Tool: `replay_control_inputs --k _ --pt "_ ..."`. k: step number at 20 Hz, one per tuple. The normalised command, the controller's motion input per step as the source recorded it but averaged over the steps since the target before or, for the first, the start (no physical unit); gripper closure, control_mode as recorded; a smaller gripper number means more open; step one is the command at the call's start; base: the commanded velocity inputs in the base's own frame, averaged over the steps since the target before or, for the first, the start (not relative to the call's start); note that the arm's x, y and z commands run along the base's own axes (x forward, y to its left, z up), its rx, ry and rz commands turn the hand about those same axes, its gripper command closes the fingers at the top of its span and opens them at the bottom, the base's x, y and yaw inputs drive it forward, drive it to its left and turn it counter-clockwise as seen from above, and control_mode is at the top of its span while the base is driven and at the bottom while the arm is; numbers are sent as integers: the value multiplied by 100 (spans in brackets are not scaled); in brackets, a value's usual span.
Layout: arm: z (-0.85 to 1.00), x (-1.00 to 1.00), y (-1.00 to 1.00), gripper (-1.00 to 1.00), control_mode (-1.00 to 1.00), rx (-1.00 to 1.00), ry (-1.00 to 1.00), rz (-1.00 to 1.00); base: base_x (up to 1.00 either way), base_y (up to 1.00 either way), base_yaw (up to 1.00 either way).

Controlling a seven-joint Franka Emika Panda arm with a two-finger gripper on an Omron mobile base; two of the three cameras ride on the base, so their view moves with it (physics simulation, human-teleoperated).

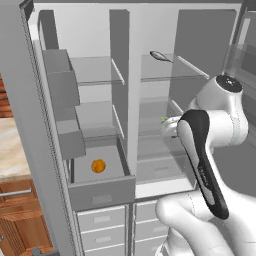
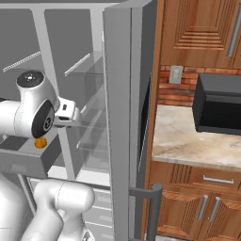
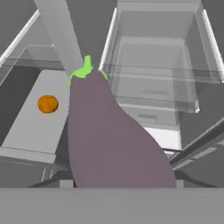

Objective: Take the eggplant and orange from the fridge shelf and place them in the freezer drawer to begin freezing them.

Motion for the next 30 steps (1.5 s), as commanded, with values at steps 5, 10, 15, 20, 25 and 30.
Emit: replay_control_inputs --k 5,10,15,20,25,30 --pt "-2 -5 97 100 -100 -3 0 19 0 0 0" --pt "-16 -1 100 100 -100 -5 0 17 0 0 0" --pt "-31 39 84 100 -100 -4 9 6 0 0 0" --pt "-56 32 57 100 -100 -6 21 5 0 0 0" --pt "-38 38 25 100 -100 -2 12 3 0 0 0" --pt "-41 34 9 100 -100 0 15 0 0 0 0"
